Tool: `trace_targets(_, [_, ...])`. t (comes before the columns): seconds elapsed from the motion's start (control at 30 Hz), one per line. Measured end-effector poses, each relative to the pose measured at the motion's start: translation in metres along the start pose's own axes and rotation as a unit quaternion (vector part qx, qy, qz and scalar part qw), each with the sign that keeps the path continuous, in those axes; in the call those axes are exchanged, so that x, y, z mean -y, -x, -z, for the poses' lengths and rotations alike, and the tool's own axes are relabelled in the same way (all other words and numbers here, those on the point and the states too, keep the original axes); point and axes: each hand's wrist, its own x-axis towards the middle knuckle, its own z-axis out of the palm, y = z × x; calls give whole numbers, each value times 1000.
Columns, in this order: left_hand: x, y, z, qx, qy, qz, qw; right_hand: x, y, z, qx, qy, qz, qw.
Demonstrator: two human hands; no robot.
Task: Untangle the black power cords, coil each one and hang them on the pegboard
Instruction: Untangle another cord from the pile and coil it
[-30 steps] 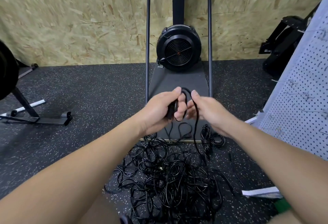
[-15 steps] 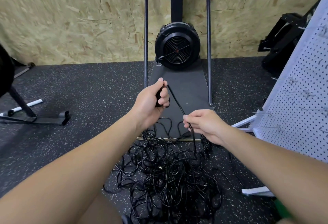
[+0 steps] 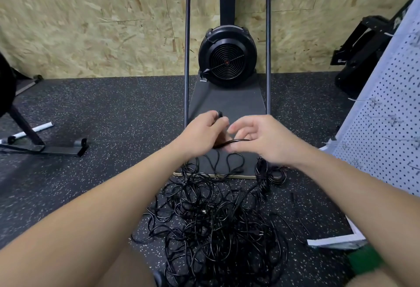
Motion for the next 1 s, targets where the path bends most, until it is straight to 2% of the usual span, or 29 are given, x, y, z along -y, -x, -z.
trace_targets(0.1, [-5, 7, -2, 112, 99, 23, 988, -2, 0, 17, -8, -44, 26, 999])
trace_targets(0.2, [-6, 10, -6, 187, 106, 8, 977, -7, 0, 21, -39, -43, 42, 997])
trace_targets(0.3, [-5, 11, -12, 235, 185, 21, 954, -17, -2, 26, -95, -20, 36, 995])
trace_targets(0.47, [-2, 9, -24, 189, 284, 32, 940, -39, -4, 17, -126, -68, -47, 989])
trace_targets(0.6, [-3, 5, -22, 87, 343, 69, 933, -59, -2, 9, -104, -119, -129, 979])
trace_targets(0.7, [-2, 1, -15, 35, 407, 100, 907, -73, 0, 10, -97, -72, -180, 976])
trace_targets(0.77, [2, -2, -10, 1, 444, 128, 887, -78, 1, 13, -111, -34, -185, 976])
trace_targets(0.87, [4, -4, -4, -31, 491, 149, 858, -76, -1, 16, -143, -73, -159, 974])
trace_targets(0.93, [4, -4, -3, -41, 503, 146, 851, -73, -5, 15, -161, -71, -148, 973])
trace_targets(1.0, [5, -5, -2, -48, 499, 136, 855, -73, -10, 10, -168, 10, -128, 977])
